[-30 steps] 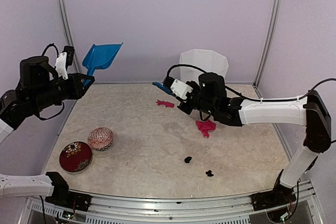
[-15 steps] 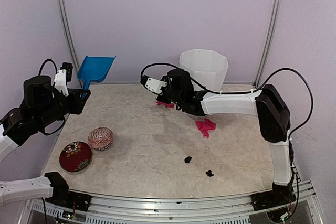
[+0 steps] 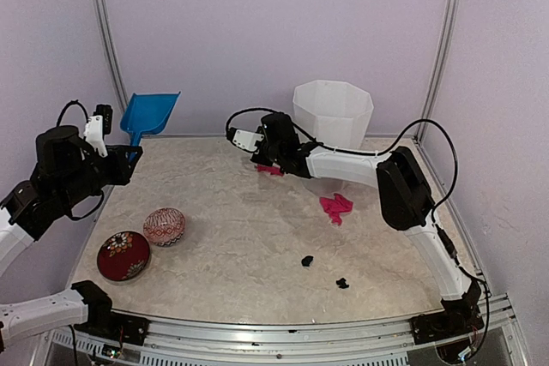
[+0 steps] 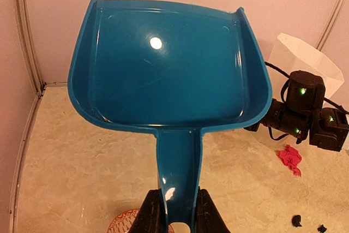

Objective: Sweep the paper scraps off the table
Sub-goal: Sweep the paper scraps at the center of the board.

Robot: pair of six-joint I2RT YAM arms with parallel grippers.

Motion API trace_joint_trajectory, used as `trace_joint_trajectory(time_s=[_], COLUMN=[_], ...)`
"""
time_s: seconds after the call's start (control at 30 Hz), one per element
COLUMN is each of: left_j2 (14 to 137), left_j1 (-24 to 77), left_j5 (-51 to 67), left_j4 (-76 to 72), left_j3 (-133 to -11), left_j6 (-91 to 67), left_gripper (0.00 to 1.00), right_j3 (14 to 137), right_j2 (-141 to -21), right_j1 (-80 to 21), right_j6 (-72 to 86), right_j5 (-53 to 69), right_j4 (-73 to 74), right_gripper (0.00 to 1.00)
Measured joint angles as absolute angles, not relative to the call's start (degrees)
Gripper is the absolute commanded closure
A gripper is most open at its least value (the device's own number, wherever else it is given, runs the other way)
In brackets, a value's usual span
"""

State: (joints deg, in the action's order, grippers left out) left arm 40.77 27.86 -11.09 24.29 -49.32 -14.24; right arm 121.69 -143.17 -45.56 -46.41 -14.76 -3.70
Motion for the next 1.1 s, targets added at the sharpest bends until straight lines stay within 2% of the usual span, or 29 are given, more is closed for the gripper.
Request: trace_joint_trajectory(time_s=[0.33, 0.57, 0.77, 1.1], left_j2=[41.04, 41.58, 41.71, 43.05], left_j1=[25.21, 24.69, 24.67, 24.45], left_j5=[-7.9, -7.51, -7.51, -7.11], left_j4=[23.57, 23.55, 23.57, 23.55], left_j3=[-49.1, -48.99, -48.84, -48.82], left_j6=[-13.61, -13.32, -13.17, -12.8], left_gripper=[1.0, 1.0, 1.0, 1.0], right_j3=[121.84, 116.44, 105.56, 80.47], right_j2=[-145.38, -144.05, -134.74, -116.05], right_j1=[-45.23, -45.23, -45.25, -49.32], right_j6=[-46.04, -45.93, -44.88, -40.21], right_j5=[-12.38, -9.5, -5.5, -2.17], right_j4=[3.64, 4.93, 6.66, 7.53], right_gripper=[1.0, 1.0, 1.0, 1.0])
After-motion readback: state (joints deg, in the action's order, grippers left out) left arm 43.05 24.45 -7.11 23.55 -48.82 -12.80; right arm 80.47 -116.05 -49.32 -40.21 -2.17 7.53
